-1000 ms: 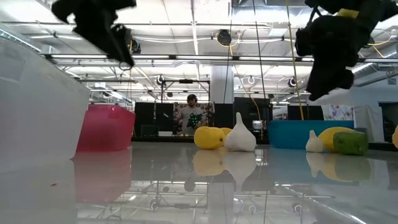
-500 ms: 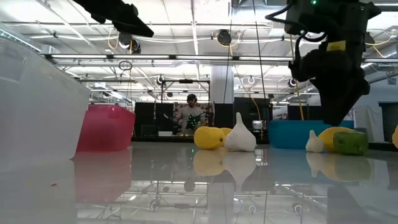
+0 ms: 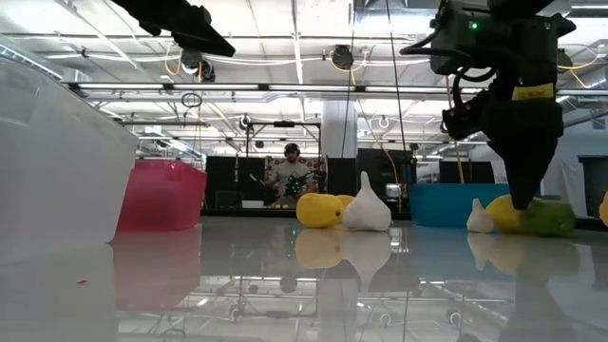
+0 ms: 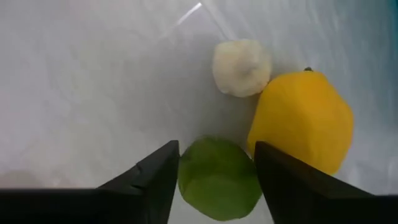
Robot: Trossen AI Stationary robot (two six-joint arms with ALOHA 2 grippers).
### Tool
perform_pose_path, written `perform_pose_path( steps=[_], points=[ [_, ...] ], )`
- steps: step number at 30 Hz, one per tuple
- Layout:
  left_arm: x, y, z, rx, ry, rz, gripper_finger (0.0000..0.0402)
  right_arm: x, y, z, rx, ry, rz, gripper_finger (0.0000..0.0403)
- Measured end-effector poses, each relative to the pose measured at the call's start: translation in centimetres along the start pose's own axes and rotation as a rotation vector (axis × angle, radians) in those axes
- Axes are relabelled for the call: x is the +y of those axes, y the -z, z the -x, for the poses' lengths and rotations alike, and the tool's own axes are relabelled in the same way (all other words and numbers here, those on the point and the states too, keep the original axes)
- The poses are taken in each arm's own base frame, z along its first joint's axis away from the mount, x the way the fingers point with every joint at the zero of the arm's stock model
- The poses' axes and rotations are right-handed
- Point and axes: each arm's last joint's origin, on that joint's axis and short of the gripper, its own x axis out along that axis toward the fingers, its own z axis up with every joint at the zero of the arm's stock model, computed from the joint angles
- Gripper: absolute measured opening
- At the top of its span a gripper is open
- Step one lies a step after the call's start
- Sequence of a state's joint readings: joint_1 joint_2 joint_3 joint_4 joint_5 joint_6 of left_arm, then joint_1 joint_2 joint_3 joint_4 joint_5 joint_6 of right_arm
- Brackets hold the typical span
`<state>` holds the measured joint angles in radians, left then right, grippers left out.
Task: Sort produce into baskets
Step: Put the lime into the pink bin
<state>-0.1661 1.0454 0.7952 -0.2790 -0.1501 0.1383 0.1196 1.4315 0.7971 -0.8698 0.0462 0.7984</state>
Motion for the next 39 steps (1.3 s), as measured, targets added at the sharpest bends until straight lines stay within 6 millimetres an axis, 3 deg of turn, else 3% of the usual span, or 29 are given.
perform_pose_path(
  steps=[9,15,25,34,39],
  points=[
    [0.0,0.0,0.0,0.0,0.0,0.0,0.0292,-0.2,-0.2,0.0,0.055,-0.05,-0.018,0.0313],
    [0.0,0.0,0.0,0.0,0.0,0.001,0.0292,-0.7,0.1,0.0,0.113,-0.021,-0.139,0.035],
    [0.0,0.2,0.0,0.025,0.004,0.016,0.0292,-0.8,0.9,-0.8,0.087,0.033,-0.2,0.0352],
    [-0.1,0.6,0.0,0.066,0.001,0.026,0.0292,-0.2,1.1,-1.8,0.034,-0.032,-0.199,0.0351],
    [-0.1,0.8,0.0,0.078,0.001,0.042,0.0292,-0.2,1.2,-1.8,0.034,-0.031,-0.22,0.0321]
  ],
)
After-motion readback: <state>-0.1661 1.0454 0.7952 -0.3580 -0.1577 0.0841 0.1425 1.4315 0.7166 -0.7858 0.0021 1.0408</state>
